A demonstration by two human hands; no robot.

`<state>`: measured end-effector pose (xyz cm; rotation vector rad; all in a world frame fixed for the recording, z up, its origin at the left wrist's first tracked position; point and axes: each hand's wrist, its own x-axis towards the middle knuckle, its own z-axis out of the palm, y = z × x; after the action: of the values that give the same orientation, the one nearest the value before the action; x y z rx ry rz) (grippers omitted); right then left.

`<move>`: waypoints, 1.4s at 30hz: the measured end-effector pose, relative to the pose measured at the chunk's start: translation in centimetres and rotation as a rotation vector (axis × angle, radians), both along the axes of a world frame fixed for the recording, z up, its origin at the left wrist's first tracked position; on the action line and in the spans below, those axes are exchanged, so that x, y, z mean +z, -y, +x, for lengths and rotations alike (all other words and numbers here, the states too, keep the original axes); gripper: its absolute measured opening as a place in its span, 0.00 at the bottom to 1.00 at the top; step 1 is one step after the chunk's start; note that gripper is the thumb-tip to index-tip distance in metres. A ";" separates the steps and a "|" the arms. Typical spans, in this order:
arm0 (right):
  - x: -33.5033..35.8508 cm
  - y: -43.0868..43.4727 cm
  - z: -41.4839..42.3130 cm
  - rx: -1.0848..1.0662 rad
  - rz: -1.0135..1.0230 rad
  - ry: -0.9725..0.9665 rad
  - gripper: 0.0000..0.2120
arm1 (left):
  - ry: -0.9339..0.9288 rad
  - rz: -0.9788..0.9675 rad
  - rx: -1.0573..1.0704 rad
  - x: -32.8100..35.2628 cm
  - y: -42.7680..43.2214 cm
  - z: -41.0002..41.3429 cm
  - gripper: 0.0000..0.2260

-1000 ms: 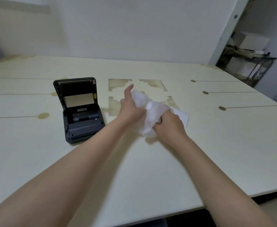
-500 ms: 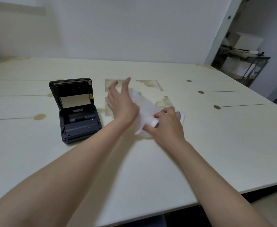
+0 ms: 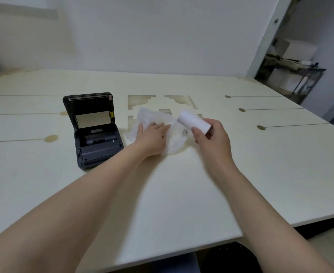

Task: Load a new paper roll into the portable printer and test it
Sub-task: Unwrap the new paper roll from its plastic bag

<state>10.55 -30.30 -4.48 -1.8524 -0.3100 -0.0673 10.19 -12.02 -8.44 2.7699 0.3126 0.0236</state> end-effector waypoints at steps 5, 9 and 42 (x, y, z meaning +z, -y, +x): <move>0.7 -0.9 -0.4 0.068 0.324 -0.471 0.16 | 0.260 0.091 0.077 1.2 -0.7 0.2 0.24; 1.1 -0.4 -0.6 0.035 0.370 -0.659 0.20 | 0.628 -0.251 0.155 3.1 0.3 -1.5 0.21; -0.1 -2.8 -3.9 0.430 -0.127 0.356 0.06 | 0.427 -1.051 0.331 3.4 -1.0 -10.0 0.13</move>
<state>6.61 -27.48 -4.61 -1.8559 -0.9724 -0.0821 0.22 -10.97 -5.06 1.6034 0.4833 0.4013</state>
